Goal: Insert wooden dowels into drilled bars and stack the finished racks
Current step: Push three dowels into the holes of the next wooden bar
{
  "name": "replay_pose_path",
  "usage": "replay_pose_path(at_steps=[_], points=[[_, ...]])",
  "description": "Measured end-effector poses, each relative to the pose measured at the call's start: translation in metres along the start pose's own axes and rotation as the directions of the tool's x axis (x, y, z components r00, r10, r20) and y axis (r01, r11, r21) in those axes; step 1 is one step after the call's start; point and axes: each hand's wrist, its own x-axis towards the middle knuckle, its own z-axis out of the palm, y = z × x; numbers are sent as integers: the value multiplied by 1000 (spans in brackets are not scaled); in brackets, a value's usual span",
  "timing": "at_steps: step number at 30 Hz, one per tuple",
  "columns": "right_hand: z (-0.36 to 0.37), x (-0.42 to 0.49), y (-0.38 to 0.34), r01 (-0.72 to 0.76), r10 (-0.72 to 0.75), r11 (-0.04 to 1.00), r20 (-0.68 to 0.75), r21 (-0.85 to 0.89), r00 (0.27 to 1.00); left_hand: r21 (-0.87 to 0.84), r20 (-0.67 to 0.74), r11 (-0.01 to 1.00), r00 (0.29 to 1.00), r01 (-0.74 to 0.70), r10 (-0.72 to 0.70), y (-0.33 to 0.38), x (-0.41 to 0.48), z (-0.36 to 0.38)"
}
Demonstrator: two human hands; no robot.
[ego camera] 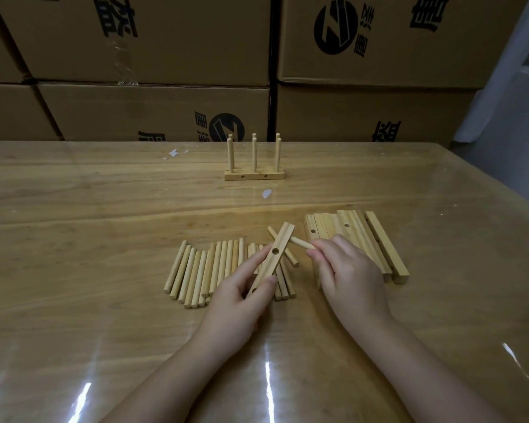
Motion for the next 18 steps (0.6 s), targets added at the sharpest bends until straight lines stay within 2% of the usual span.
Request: replay_pose_path(at_steps=[11, 14, 18], points=[[-3, -3, -2, -153, 146, 980, 59, 131, 988, 45, 14, 999, 1000, 11, -12, -4, -1, -1], [-5, -2, -3, -241, 221, 953, 124, 185, 967, 55, 14, 998, 1000, -7, 6, 0, -2, -1], [-9, 0, -5, -397, 327, 862, 255, 313, 910, 70, 24, 997, 999, -32, 31, 2, -3, -2]])
